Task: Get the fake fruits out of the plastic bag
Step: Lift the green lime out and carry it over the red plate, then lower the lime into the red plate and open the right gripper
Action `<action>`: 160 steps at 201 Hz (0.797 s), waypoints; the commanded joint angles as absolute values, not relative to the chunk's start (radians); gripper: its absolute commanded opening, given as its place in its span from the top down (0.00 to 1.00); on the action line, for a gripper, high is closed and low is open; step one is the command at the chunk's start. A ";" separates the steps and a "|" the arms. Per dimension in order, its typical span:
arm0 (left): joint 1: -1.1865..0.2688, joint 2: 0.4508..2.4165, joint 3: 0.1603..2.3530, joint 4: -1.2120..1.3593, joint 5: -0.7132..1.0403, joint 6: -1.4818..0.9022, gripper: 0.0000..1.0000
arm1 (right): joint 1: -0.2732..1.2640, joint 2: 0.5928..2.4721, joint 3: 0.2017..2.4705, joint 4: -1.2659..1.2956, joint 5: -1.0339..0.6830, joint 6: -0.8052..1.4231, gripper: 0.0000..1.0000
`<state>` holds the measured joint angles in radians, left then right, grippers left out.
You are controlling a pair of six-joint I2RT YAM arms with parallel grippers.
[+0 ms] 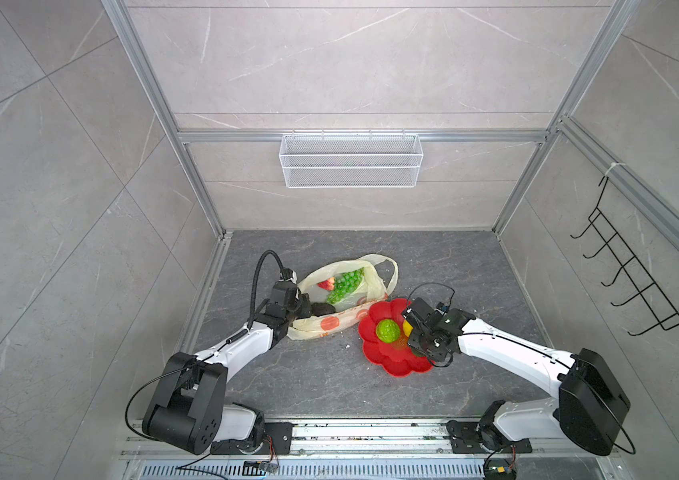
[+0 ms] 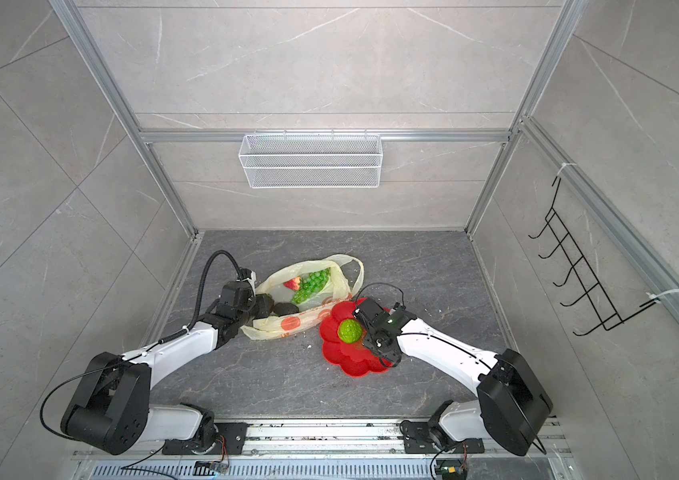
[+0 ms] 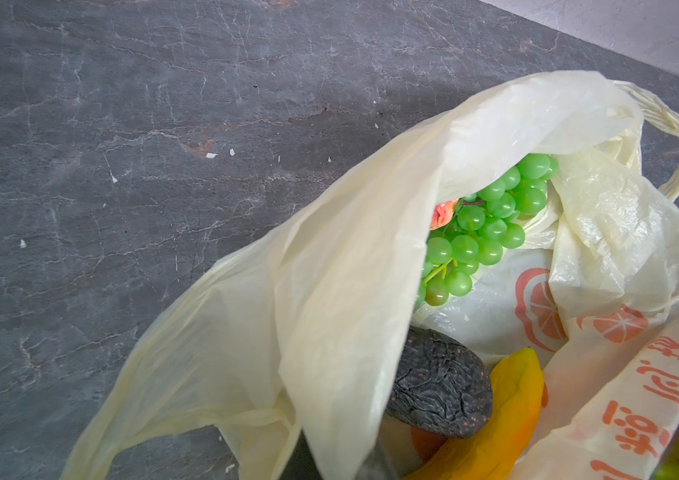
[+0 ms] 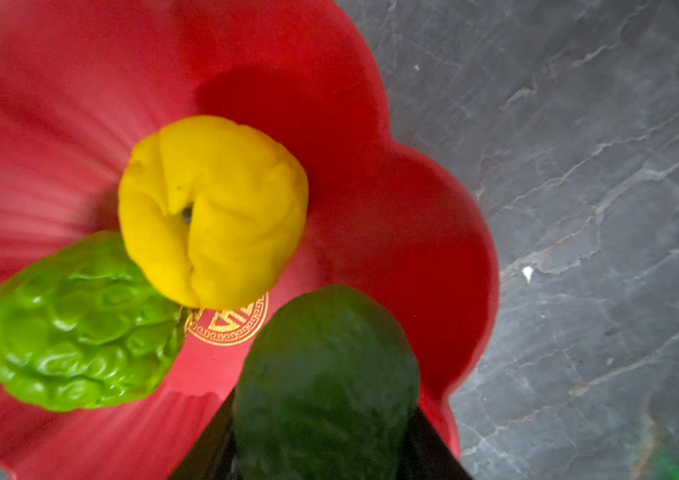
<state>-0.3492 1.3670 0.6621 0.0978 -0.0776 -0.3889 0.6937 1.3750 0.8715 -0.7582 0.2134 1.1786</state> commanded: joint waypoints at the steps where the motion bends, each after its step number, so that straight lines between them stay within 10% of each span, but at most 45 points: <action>1: -0.353 1.364 0.700 0.112 -0.095 -0.365 0.97 | 0.671 1.380 0.873 -0.771 0.247 1.161 0.54; 160: -0.353 1.370 0.701 0.112 -0.094 -0.364 0.96 | 0.630 1.488 0.891 -0.637 0.222 1.052 0.52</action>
